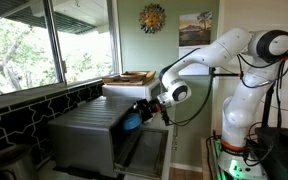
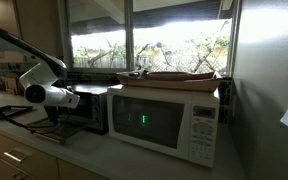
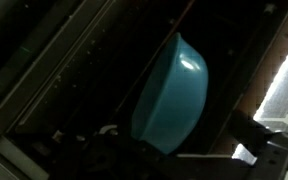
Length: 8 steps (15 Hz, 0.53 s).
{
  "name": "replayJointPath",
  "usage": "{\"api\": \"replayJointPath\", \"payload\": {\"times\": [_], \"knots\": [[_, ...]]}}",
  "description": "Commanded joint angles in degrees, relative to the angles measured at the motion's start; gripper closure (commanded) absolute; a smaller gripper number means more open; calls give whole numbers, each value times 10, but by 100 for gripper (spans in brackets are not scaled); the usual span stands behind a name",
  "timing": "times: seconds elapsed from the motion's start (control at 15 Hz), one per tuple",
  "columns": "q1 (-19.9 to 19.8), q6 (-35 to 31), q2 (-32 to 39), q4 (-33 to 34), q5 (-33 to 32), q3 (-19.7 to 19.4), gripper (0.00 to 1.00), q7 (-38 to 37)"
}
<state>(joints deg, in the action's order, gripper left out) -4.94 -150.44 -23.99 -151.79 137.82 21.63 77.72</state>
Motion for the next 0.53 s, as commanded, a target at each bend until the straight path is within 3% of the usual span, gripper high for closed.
{"api": "replayJointPath", "payload": {"times": [0.0,0.2,0.27,0.47], "knots": [[-12,-9,21,21,7,24,0,57],[-9,1,28,17,-11,24,0,73],[17,12,35,14,-45,-1,0,52],[28,9,46,14,-93,-13,0,44]]}}
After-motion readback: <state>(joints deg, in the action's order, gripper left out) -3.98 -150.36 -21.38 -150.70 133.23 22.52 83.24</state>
